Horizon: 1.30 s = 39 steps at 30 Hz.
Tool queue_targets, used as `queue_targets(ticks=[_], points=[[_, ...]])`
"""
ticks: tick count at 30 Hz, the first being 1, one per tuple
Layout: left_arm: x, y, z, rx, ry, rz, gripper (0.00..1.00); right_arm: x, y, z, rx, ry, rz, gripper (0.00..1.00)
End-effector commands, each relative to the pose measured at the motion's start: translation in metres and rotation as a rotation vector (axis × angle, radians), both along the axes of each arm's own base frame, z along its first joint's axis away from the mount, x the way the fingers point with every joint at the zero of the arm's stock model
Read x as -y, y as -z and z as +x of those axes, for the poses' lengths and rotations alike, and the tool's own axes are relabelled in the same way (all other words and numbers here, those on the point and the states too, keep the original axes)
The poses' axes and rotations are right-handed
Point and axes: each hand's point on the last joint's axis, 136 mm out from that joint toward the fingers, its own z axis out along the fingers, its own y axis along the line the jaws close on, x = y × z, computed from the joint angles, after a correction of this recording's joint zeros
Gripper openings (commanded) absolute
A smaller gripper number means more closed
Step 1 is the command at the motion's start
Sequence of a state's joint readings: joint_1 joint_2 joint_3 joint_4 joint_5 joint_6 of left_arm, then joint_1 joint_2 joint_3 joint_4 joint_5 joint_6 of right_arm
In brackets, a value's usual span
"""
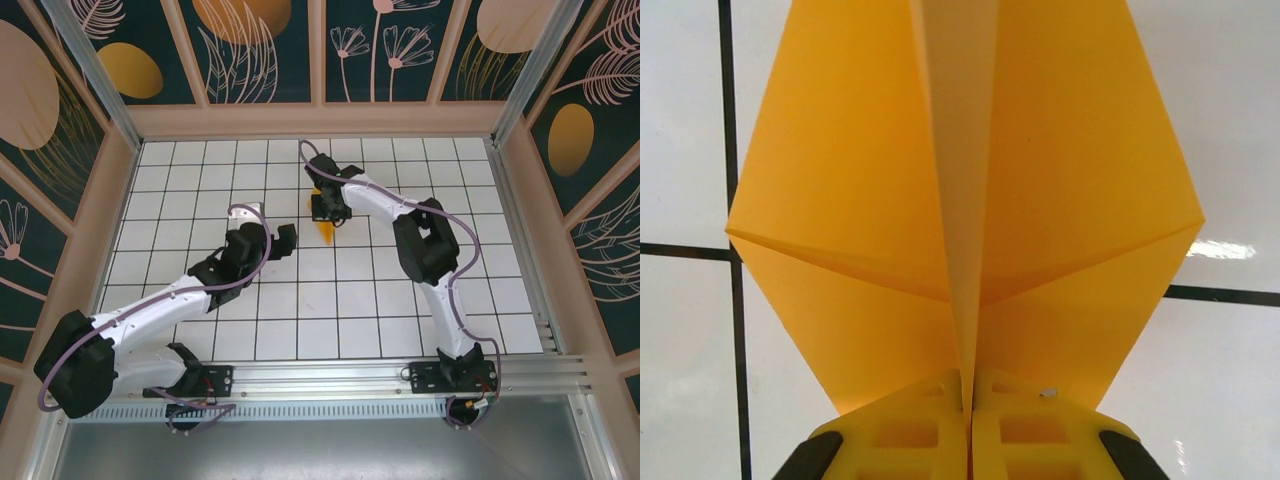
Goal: Fold a paper plane with a square sheet of paper (fold left side to right side)
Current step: Place the paper plane at the top-center of the table.
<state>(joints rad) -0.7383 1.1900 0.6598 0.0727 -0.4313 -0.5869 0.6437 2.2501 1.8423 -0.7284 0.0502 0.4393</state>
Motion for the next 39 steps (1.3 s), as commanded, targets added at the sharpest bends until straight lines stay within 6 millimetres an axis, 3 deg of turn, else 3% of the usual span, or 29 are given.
queue_targets(ticks=[1, 10, 22, 26, 33, 39], points=[[-0.004, 0.003, 0.001, 0.001, -0.010, 0.019, 0.98, 0.004, 0.007, -0.003, -0.054, 0.005, -0.003, 0.09], [-0.001, 0.007, 0.002, -0.009, 0.001, 0.025, 0.99, 0.006, 0.020, -0.006, -0.089, -0.002, -0.032, 0.10], [0.001, 0.010, 0.000, -0.015, 0.006, 0.006, 0.99, 0.002, -0.002, -0.009, -0.062, -0.023, -0.048, 0.27], [0.004, 0.008, -0.001, -0.016, 0.014, -0.021, 0.98, 0.002, -0.022, -0.012, -0.026, -0.028, -0.068, 0.34], [0.001, -0.005, 0.002, -0.018, 0.004, -0.122, 0.99, 0.010, -0.075, -0.026, 0.058, -0.019, -0.052, 0.50], [-0.035, -0.016, 0.015, -0.018, -0.054, -0.244, 0.98, 0.034, -0.126, -0.040, 0.189, -0.003, -0.005, 0.63]])
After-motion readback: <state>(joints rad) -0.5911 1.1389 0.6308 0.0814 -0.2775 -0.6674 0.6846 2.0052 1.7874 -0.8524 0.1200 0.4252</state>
